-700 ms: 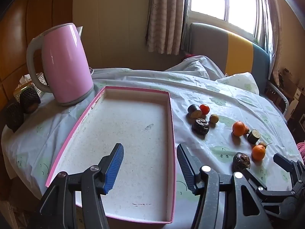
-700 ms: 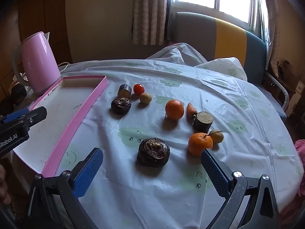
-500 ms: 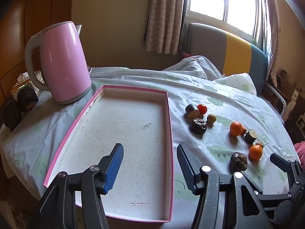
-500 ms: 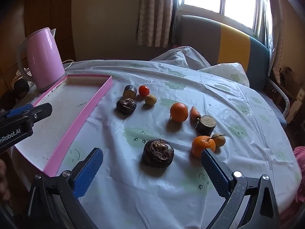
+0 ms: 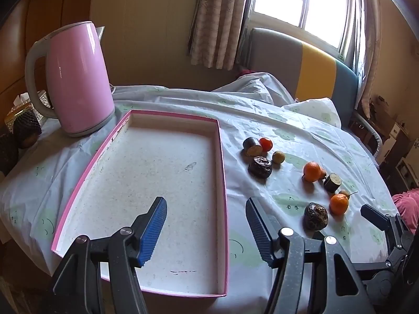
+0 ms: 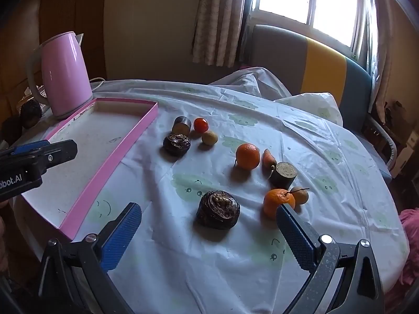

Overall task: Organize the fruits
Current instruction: 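Move both tools toward the fruits beside the pink tray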

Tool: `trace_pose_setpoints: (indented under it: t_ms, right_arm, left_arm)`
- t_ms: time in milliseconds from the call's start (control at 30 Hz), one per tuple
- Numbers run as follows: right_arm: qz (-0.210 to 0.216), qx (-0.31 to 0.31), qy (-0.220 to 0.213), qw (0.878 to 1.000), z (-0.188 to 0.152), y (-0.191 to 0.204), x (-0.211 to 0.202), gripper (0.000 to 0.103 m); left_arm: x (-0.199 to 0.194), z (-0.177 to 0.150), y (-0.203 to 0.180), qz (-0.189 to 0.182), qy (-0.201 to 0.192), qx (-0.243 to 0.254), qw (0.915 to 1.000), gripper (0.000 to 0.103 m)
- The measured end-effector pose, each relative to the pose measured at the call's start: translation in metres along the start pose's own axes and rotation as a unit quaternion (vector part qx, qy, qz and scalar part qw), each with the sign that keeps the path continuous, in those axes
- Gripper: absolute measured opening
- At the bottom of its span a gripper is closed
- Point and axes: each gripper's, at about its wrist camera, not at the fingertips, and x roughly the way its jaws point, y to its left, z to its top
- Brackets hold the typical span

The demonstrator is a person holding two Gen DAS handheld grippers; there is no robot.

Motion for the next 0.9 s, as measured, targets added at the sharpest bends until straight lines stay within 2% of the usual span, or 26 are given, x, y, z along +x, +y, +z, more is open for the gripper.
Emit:
trace_pose_setpoints:
  t_ms: [233,533,900]
  right_arm:
    - [-0.003,0.000,0.002,1.000,-0.001,-0.002,-0.001,0.103]
    - [0.017,0.013,0.002,1.000,-0.004,-0.007,-0.001,0.103]
    - [0.002,0.021,0.002,1.000,-0.005,-0.016,-0.001,0.103]
  left_arm:
    - [-0.003,0.000,-0.001,-0.001,-0.002,0.010,0.9999,0.064]
    - [-0.004,-0.001,-0.005,0.003,-0.008,0.029,0.9995,0.064]
    - [-0.003,0.000,-0.013,0.001,-0.010,0.047,0.9988,0.064]
